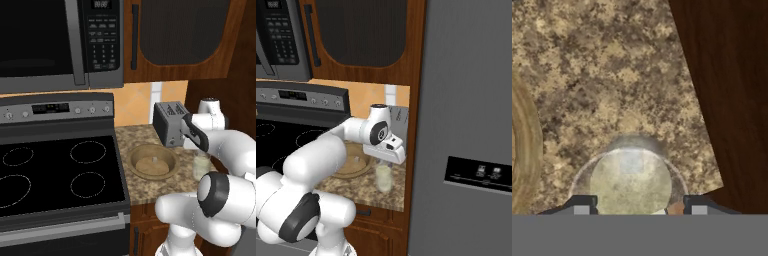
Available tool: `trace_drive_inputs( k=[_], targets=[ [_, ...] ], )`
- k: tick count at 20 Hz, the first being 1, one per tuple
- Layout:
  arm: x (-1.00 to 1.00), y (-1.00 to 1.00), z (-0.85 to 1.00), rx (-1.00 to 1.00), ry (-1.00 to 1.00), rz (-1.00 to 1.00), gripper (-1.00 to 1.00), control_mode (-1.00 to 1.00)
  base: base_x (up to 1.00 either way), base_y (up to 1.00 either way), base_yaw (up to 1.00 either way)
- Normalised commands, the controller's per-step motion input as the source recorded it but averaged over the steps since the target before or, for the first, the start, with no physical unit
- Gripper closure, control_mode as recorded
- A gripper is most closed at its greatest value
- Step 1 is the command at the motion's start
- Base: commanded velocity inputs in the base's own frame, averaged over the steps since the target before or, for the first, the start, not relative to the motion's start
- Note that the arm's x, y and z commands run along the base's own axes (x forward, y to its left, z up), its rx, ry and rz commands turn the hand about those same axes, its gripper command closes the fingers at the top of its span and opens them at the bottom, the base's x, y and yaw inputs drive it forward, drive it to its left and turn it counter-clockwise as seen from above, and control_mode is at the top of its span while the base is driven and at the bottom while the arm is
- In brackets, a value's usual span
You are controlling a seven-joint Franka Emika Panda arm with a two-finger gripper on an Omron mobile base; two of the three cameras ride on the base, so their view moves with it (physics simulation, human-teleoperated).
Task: Grab a lemon wedge from the fridge and one ice cube from the ice bowl, and put them in the glass of lemonade.
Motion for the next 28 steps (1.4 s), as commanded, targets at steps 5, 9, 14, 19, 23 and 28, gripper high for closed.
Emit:
trace_drive_inputs(
  k=[5, 9, 14, 19, 23, 28],
  targets=[
    [0.0, 0.0, 0.0, 0.0, 0.0, 0.0, -1.0, -1.0, 0.0, 0.0, 0.0],
    [-0.01, -0.08, 0.13, 0.03, -0.02, 0.0, -1.0, -1.0, 0.0, 0.0, 0.0],
    [-0.09, -0.37, 0.44, 0.14, -0.08, 0.0, -1.0, -1.0, 0.0, 0.0, 0.0],
    [-0.34, 0.03, 0.4, 0.08, -0.13, 0.03, -1.0, -1.0, 0.0, 0.0, 0.0],
    [-0.21, 0.24, 0.14, 0.02, -0.15, 0.02, -1.0, -1.0, 0.0, 0.0, 0.0],
    [-0.14, 0.04, 0.1, 0.03, -0.13, 0.0, -1.0, -1.0, 0.0, 0.0, 0.0]
  ],
)
